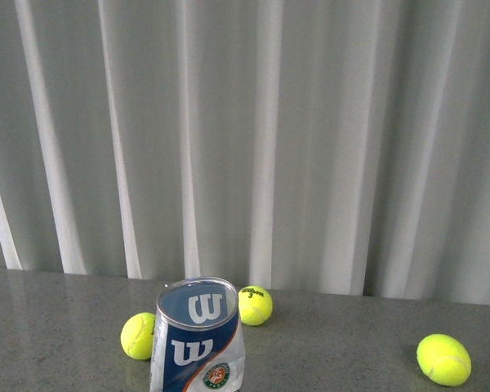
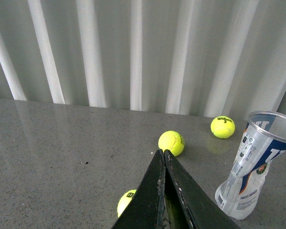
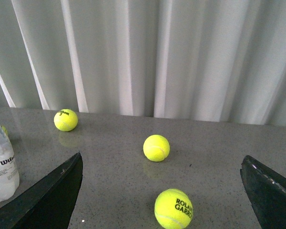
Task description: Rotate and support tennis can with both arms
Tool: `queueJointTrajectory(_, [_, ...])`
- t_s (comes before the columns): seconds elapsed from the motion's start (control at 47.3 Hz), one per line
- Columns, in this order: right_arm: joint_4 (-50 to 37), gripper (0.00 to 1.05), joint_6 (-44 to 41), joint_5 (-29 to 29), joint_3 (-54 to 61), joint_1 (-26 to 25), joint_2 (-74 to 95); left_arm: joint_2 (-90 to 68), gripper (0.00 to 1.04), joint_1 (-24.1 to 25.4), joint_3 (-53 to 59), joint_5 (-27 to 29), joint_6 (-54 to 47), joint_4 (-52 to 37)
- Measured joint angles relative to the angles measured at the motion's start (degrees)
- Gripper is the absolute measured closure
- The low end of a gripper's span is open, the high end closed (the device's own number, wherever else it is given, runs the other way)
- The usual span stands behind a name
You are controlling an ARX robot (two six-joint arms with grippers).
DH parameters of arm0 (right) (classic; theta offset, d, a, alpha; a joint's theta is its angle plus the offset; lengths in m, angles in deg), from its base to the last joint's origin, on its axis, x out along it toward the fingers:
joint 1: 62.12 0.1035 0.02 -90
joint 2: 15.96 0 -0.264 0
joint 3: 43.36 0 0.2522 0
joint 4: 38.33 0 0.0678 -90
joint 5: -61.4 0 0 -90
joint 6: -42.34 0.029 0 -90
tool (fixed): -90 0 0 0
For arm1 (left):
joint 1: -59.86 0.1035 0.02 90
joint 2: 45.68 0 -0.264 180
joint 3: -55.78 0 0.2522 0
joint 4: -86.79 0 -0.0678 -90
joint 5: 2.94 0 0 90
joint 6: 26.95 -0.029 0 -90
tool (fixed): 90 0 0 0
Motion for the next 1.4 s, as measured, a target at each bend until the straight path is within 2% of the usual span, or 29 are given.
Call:
queueJointTrajectory(0.486, [0.0, 0.07, 0.0, 0.0, 0.0, 0.0, 0.0, 10.1, 1.01, 0.0, 0.0, 0.0, 0.0, 10.1])
queueJointTrajectory(0.592, [0.0, 0.07, 0.0, 0.0, 0.0, 0.0, 0.0, 17.7, 1.01, 0.0, 0.0, -0.1, 0.0, 19.6])
queueJointTrajectory(0.803, [0.0, 0.07, 0.0, 0.0, 0.0, 0.0, 0.0, 19.9, 1.0, 0.0, 0.0, -0.1, 0.0, 20.3])
queueJointTrajectory(1.163, [0.0, 0.07, 0.0, 0.0, 0.0, 0.0, 0.0, 20.0, 0.2, 0.0, 0.0, -0.1, 0.0, 20.4])
queueJointTrajectory(1.268, [0.0, 0.07, 0.0, 0.0, 0.0, 0.0, 0.0, 20.0, 0.05, 0.0, 0.0, -0.1, 0.0, 20.4])
queueJointTrajectory(1.395, [0.0, 0.07, 0.0, 0.0, 0.0, 0.0, 0.0, 20.0, 0.07, 0.0, 0.0, -0.1, -0.1, 20.4])
